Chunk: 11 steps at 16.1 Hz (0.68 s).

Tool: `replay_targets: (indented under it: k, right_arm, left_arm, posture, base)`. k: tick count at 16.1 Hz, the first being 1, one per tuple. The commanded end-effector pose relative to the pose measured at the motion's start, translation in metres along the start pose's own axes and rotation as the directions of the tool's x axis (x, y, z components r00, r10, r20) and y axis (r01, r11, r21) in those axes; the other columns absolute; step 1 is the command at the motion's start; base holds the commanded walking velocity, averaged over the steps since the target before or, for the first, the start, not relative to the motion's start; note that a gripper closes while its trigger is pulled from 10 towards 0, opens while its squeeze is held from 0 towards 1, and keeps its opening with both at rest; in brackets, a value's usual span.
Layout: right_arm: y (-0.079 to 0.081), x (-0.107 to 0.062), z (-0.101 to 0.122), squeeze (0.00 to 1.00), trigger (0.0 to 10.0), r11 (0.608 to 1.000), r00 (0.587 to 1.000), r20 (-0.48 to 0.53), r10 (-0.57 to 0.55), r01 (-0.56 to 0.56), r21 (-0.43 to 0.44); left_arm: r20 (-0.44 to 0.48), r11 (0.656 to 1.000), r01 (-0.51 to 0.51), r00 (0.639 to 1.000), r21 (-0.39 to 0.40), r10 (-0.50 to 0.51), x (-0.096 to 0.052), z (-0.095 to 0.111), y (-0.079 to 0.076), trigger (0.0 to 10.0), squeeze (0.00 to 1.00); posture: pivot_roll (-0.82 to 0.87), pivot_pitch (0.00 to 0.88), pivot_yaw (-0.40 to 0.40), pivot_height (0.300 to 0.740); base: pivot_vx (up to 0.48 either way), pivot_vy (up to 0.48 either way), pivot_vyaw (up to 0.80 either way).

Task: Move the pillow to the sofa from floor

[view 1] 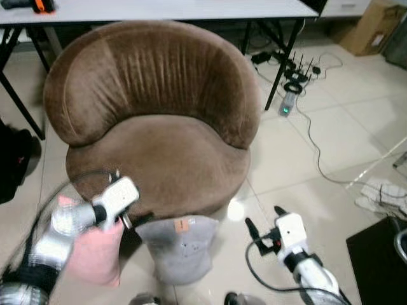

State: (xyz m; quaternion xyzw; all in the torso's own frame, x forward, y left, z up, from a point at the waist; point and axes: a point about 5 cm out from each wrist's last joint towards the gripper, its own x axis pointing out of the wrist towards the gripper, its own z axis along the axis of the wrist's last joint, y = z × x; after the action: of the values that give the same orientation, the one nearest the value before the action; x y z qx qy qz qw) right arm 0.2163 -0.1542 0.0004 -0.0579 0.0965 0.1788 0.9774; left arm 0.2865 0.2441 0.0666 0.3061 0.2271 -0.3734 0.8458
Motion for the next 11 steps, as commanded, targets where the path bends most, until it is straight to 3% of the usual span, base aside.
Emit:
replay_targets:
  k: [1,2,5,11]
  right_arm:
    - [-0.003,-0.002,0.001,0.0,10.0,1.0,1.0,0.01,-0.015,0.015,-0.011]
    - [-0.003,-0.002,0.002,0.0,10.0,1.0,0.999,0.028,-0.024,0.025,-0.007]
    - [-0.003,-0.003,0.008,0.0,10.0,0.999,0.998,0.056,-0.04,0.042,-0.026]
    - [0.0,0.0,0.018,0.0,10.0,0.999,0.996,0.072,-0.05,0.049,0.01]
  left_arm:
    - [-0.058,0.998,0.036,0.998,0.046,-0.033,0.002,-0.007,-0.002,10.0,0.0]
    - [-0.091,0.998,0.017,0.996,0.066,-0.011,0.001,-0.005,0.011,10.0,0.0]
    - [-0.098,0.994,-0.009,0.995,0.109,0.019,0.004,0.005,0.026,10.0,0.0]
    - [-0.055,0.991,0.023,0.998,0.131,-0.015,0.026,0.015,0.016,10.0,0.0]
  posture:
    - [-0.02,0.129,-0.058,0.74]
    - [-0.04,0.13,-0.048,0.74]
    - [-0.05,0.129,-0.042,0.74]
    - [-0.08,0.131,-0.038,0.708]
  base:
    - [0.0,0.0,0.0]
    - [0.0,0.0,0.0]
    - [0.0,0.0,0.0]
    - [0.0,0.0,0.07]
